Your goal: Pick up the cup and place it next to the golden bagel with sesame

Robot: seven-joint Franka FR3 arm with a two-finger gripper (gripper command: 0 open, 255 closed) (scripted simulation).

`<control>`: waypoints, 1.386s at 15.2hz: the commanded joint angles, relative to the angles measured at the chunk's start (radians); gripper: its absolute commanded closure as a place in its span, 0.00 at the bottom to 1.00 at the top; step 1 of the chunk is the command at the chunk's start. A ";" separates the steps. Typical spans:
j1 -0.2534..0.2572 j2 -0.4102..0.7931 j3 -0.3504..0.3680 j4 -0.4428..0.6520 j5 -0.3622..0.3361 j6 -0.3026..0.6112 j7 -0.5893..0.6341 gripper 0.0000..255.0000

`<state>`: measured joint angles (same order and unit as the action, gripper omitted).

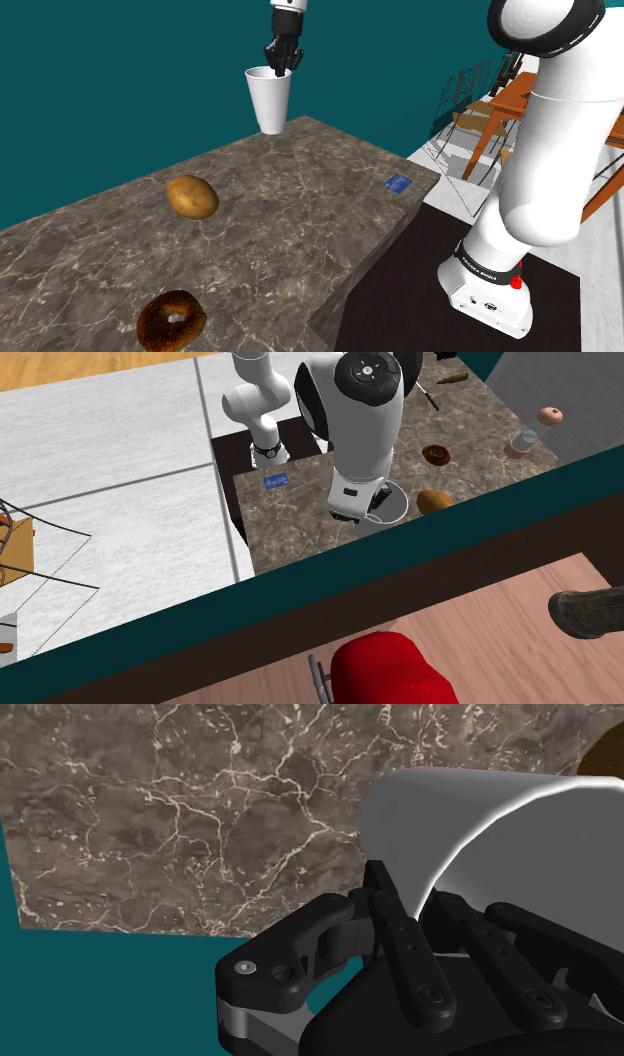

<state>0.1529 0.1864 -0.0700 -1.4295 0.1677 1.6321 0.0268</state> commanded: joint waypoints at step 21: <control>0.195 -0.471 0.225 -0.377 0.010 -0.029 0.425 1.00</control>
<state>0.3386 -0.2741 0.1398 -1.8151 0.1743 1.6183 0.4239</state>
